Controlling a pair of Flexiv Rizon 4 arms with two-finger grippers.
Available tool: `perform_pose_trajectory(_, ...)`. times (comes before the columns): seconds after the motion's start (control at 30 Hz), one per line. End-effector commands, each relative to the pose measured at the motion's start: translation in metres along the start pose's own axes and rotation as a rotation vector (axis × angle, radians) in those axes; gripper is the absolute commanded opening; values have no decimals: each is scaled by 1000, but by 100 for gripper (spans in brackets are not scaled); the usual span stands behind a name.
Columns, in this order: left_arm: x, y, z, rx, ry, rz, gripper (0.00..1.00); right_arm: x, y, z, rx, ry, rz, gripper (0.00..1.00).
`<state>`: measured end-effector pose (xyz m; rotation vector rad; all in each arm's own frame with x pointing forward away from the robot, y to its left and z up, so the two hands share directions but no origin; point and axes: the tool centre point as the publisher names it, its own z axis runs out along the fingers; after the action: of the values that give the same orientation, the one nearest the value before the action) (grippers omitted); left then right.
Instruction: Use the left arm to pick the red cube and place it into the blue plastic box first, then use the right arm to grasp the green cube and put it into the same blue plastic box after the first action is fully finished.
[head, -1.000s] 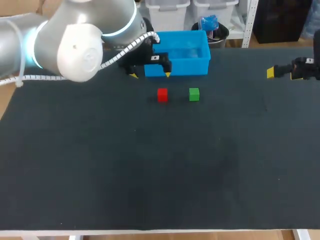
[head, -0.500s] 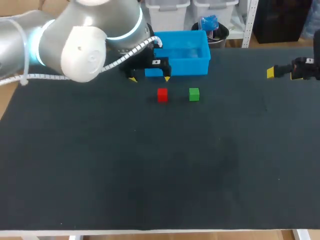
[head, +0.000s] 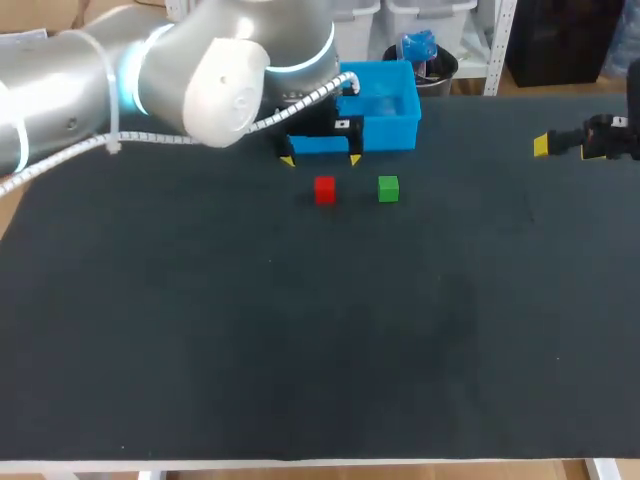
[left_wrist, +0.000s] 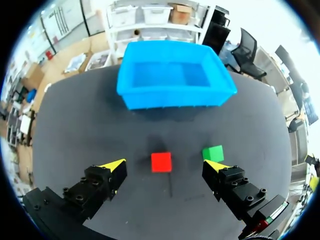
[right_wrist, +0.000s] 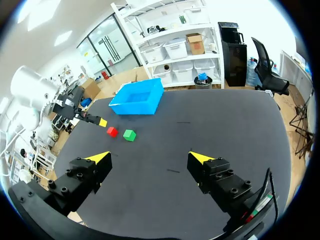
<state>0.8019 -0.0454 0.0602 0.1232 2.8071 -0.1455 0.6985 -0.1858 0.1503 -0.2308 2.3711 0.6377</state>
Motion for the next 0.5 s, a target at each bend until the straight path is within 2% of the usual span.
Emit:
perform_pose_trajectory(0.03, -4, -3, 8, -8, 11, -16, 100, 0, 0, 1, 1, 1, 0, 100)
perform_pose_trajectory(0.5, 16, 7, 34, -34, 74, -72, 100, 0, 0, 1, 1, 1, 0, 100)
